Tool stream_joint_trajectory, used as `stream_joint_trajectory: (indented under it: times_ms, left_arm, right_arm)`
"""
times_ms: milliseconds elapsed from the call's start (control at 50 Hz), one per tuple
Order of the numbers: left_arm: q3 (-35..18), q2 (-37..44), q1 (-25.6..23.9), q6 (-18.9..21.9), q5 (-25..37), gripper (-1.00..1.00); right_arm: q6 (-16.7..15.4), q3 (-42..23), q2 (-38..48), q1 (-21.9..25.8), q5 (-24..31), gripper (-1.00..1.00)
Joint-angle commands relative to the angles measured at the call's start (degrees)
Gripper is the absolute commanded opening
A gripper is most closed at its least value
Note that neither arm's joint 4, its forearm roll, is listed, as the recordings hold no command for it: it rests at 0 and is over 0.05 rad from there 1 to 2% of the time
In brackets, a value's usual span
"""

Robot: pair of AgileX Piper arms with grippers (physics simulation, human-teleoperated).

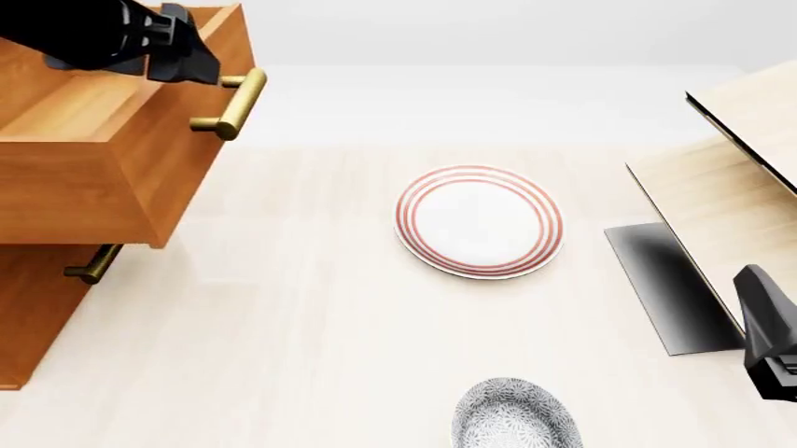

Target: Open the top drawer of the cabinet and put the bowl in it.

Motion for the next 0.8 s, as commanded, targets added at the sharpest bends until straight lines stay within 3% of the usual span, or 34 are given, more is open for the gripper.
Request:
stream_joint_trajectory:
  times_ms: [20,160,180,240,280,660,760,800]
  left_arm:
    - [-0.10,-1.49,-0.42,1.22,0.85,1.00]
    - [-0.80,-2.19,-1.32,2.48,1.83,1.00]
    - [-0.12,-2.71,-0.71,5.39,2.40,1.00]
    - [-0.93,-3.32,-1.39,5.11,2.91,1.00]
    - [-0.54,-3.96,-0.90,7.59,3.35,1.00]
    - [-7.06,-3.85,-9.98,13.29,5.88,1.00]
    - [-8.91,-2.05,-14.91,12.83,5.15,1.00]
    - [-9.04,-2.73,-14.57,12.67,5.44,1.00]
  right_arm:
    - [-0.03,0.12,-0.08,-0.02,-0.11,1.00]
    - [-0.03,0.13,-0.07,-0.03,-0.12,1.00]
    - [-0.03,0.12,-0.08,-0.04,-0.11,1.00]
    - [-0.02,0.13,-0.07,-0.04,-0.12,1.00]
    - [-0.03,0.13,-0.05,-0.02,-0.13,1.00]
    - [-0.02,0.13,-0.07,-0.03,-0.11,1.00]
    - [-0.01,0.13,-0.10,-0.03,-0.10,1.00]
    - [-0.03,0.13,-0.05,-0.04,-0.13,1.00]
